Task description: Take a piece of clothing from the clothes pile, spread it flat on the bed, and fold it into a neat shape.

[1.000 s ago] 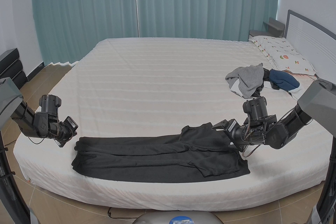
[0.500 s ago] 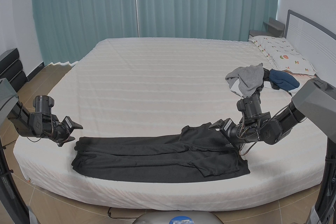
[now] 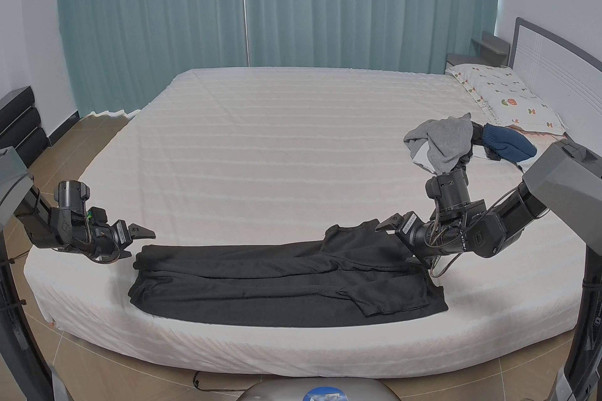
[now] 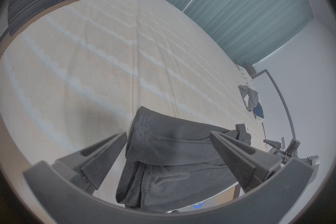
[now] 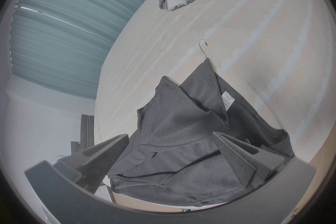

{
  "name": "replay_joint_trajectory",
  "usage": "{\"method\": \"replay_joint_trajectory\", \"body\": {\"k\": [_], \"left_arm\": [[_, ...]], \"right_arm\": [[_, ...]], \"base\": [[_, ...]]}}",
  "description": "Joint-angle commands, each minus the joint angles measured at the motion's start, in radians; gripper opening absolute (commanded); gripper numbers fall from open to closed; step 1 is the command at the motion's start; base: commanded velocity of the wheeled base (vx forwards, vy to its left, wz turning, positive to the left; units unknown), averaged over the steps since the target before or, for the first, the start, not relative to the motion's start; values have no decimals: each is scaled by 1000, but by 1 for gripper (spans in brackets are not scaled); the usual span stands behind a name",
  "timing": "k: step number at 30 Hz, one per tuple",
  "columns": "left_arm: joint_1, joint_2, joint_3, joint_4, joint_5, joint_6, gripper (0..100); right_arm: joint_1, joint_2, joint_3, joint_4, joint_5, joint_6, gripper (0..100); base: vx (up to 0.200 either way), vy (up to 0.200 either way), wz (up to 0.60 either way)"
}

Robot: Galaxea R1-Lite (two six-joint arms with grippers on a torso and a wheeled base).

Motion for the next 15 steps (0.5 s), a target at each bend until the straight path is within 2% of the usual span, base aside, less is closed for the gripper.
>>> {"method": "replay_joint_trajectory", "body": {"k": [1, 9, 10, 15], "left_arm": [[0, 53, -10, -6, 1, 8, 100], [-2, 73, -36, -3, 1, 2, 100], [-3, 74, -36, -2, 3, 2, 0], [-3, 94, -41, -6, 44, 2, 0]], "right_arm": [[-1, 5, 1, -1, 1, 0, 100], [-1, 9, 4, -2, 1, -1, 100], [-1, 12, 4, -4, 1, -1, 100], [-1, 22, -2, -4, 1, -1, 100]], "base": [[0, 0, 0], [0, 0, 0], [0, 0, 0], [0, 0, 0]]}}
